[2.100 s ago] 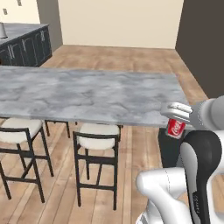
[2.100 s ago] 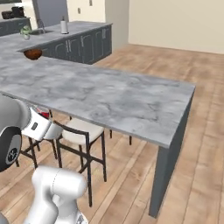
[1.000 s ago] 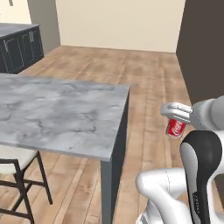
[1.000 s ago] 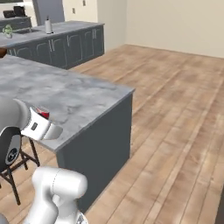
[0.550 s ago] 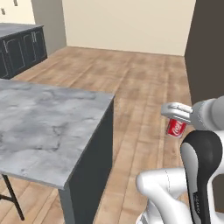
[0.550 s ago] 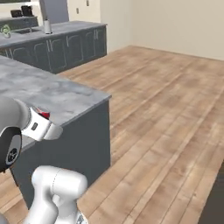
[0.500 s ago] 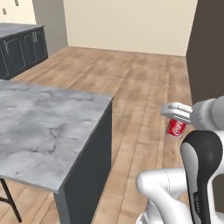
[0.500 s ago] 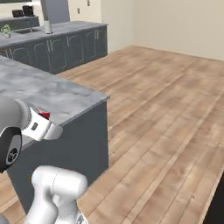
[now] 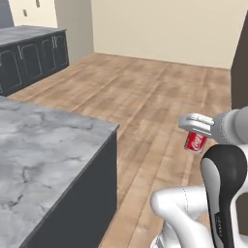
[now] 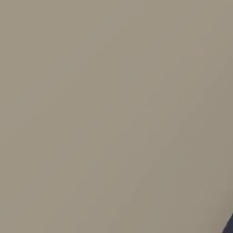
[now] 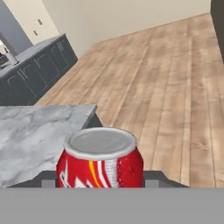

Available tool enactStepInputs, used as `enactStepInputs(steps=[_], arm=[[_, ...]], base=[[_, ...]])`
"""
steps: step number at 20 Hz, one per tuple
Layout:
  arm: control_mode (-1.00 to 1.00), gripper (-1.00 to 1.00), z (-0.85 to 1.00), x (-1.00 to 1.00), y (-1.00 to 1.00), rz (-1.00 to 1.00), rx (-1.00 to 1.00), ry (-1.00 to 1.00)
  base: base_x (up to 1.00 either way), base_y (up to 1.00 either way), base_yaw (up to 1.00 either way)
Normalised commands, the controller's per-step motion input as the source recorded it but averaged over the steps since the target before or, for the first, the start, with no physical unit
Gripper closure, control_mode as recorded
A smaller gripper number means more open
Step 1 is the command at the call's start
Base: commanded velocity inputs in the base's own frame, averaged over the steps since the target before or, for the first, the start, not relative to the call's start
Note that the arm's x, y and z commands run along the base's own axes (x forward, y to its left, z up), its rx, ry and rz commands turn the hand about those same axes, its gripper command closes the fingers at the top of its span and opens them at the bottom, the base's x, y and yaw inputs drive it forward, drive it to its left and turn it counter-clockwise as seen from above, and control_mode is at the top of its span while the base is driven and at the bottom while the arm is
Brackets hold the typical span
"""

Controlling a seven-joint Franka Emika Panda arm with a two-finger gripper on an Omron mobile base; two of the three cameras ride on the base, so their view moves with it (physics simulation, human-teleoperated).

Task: Open the fridge, grab two sodas, and place both sodas inside the bowl with ice on the dining counter.

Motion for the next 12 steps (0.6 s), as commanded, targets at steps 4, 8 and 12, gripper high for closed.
enactStepInputs(steps=[4, 8, 12], arm=[[1.0, 1.0, 0.0, 0.0, 0.0, 0.0, 0.0, 0.0], [1.0, 1.0, 0.0, 0.0, 0.0, 0.0, 0.0, 0.0], [1.0, 1.0, 0.0, 0.0, 0.0, 0.0, 0.0, 0.0]], base=[[0.76, -0.73, 0.27], [0.74, -0.75, 0.27], [0.73, -0.73, 0.28]])
